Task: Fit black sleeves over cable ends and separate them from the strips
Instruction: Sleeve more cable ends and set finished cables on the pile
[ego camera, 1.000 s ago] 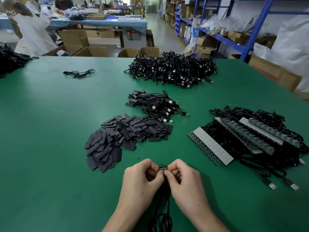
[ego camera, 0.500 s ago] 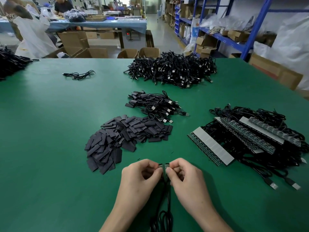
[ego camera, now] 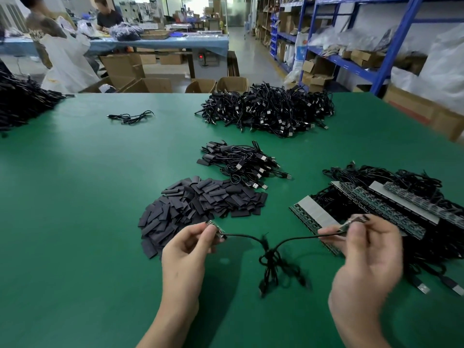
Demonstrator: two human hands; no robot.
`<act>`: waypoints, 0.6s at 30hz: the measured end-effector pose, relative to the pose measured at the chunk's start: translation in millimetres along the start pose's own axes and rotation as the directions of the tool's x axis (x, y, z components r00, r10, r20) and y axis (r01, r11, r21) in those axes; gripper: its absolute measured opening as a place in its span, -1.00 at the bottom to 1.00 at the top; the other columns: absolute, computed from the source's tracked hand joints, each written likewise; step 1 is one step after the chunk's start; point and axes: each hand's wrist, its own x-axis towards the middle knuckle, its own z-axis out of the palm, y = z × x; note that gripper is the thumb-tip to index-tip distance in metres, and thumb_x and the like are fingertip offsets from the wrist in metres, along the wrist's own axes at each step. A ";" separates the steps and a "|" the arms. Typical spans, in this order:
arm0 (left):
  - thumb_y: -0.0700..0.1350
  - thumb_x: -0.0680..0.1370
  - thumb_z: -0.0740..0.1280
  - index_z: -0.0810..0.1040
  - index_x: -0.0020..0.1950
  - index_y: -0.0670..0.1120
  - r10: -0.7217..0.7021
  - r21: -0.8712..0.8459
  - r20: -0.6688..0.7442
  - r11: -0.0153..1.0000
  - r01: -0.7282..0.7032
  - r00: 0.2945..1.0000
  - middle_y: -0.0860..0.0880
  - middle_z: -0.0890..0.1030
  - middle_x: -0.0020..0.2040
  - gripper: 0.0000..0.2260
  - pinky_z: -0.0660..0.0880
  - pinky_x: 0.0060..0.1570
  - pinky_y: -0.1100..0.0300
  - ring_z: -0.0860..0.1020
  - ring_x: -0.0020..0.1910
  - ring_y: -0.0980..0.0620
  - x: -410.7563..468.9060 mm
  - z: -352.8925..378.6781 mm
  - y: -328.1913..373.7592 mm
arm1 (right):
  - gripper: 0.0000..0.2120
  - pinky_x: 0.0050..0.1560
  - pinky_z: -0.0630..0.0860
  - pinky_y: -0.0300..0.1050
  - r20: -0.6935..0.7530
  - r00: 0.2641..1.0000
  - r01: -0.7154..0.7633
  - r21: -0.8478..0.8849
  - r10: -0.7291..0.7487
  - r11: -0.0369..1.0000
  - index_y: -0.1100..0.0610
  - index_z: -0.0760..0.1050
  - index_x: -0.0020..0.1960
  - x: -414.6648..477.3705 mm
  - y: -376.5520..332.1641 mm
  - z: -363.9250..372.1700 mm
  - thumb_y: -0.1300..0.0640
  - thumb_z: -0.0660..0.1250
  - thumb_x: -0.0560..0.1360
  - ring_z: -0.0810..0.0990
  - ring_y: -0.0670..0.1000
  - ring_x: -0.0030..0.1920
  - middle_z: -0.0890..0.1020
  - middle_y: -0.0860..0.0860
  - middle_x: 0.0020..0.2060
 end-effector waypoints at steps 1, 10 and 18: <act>-0.16 0.57 0.44 0.69 0.01 -0.17 -0.020 -0.055 -0.032 0.998 0.018 0.999 -0.10 0.75 -0.16 -0.91 0.57 -0.20 0.34 0.70 -0.18 0.07 0.7 0.0 -0.9 | -0.82 -0.25 0.66 -0.13 0.012 0.998 0.057 0.029 -0.057 0.998 -0.07 0.48 0.12 0.9 -5.5 0.6 0.19 0.21 0.65 0.67 0.07 -0.26 0.66 -0.01 -0.18; -0.15 0.49 0.39 0.66 -0.02 -0.13 -0.171 -0.527 0.021 0.836 0.157 0.985 -0.04 0.67 -0.19 -0.89 0.60 -0.23 0.32 0.65 -0.22 0.09 18.3 -18.6 7.2 | -0.92 -0.51 0.43 -0.18 -0.079 0.987 0.145 0.044 -0.141 0.988 0.17 0.36 0.11 31.3 -39.9 -4.0 0.24 0.14 0.64 0.50 -0.04 -0.45 0.53 -0.04 -0.30; -0.09 0.55 0.49 0.59 0.25 0.03 -0.031 0.304 0.354 0.949 -0.084 0.935 -0.01 0.73 -0.26 -0.71 0.60 -0.14 0.25 0.68 -0.28 0.09 -3.1 -0.2 -2.8 | -0.85 -0.51 0.38 -0.24 0.409 0.902 -0.134 -0.041 0.139 0.990 -0.02 0.52 -0.04 40.4 -66.8 -4.4 -0.04 0.25 0.65 0.41 -0.03 -0.49 0.61 0.08 -0.29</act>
